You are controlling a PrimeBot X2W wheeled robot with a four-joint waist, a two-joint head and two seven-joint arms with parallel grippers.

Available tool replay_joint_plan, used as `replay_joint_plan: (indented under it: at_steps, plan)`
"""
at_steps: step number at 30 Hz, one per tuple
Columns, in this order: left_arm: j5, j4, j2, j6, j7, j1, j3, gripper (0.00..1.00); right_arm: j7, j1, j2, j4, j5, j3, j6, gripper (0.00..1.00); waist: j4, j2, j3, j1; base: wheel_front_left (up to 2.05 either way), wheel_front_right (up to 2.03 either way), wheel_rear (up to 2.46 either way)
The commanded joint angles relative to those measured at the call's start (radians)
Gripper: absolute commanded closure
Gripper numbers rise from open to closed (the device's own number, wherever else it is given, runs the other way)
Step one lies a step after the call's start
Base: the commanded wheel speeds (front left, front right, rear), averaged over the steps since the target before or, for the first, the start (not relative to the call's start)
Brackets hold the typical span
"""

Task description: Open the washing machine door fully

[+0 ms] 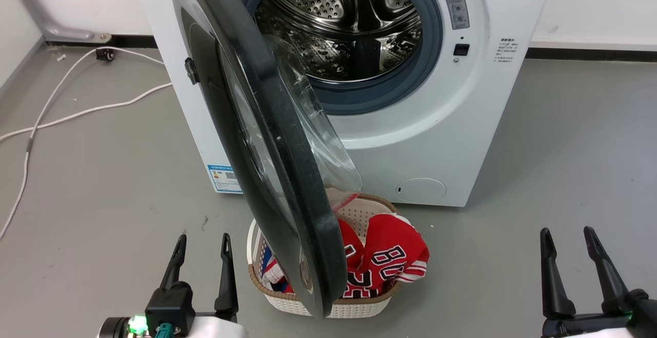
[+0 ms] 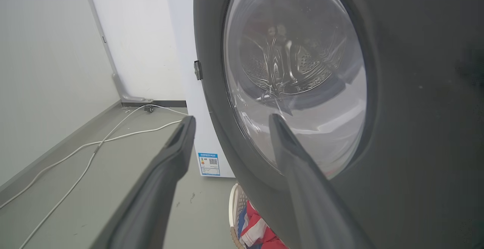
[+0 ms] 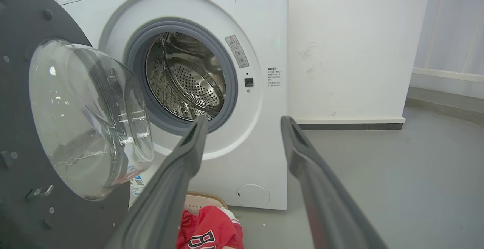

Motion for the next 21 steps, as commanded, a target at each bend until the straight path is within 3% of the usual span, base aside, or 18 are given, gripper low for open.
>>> replay_joint_plan:
  at_steps: [1, 8, 10, 21]
  plan:
    - [-0.006, 0.001, -0.001, 0.005, -0.003, 0.009, 0.002, 0.00, -0.002, 0.013, 0.002, 0.005, 0.003, 0.001, 0.000, 0.00, 0.000, -0.0001, 0.000, 0.0000, 0.00, 0.00, 0.00]
    - [-0.005, -0.008, -0.001, 0.016, -0.003, 0.010, 0.008, 0.00, -0.002, 0.017, 0.002, 0.020, -0.001, 0.007, 0.000, 0.00, 0.002, -0.0001, -0.004, 0.0000, 0.00, 0.00, 0.00]
    - [0.005, -0.030, 0.000, 0.025, -0.003, 0.004, 0.017, 0.98, -0.002, 0.015, 0.002, 0.023, -0.005, 0.010, 0.000, 0.00, 0.002, -0.0001, -0.005, 0.0000, 0.00, 0.00, 0.00]
    - [0.045, -0.217, 0.014, 0.050, -0.003, -0.049, 0.055, 1.00, -0.002, 0.010, 0.002, 0.036, -0.001, 0.021, 0.000, 0.00, 0.003, -0.0001, -0.007, 0.0000, 0.00, 0.00, 0.00]
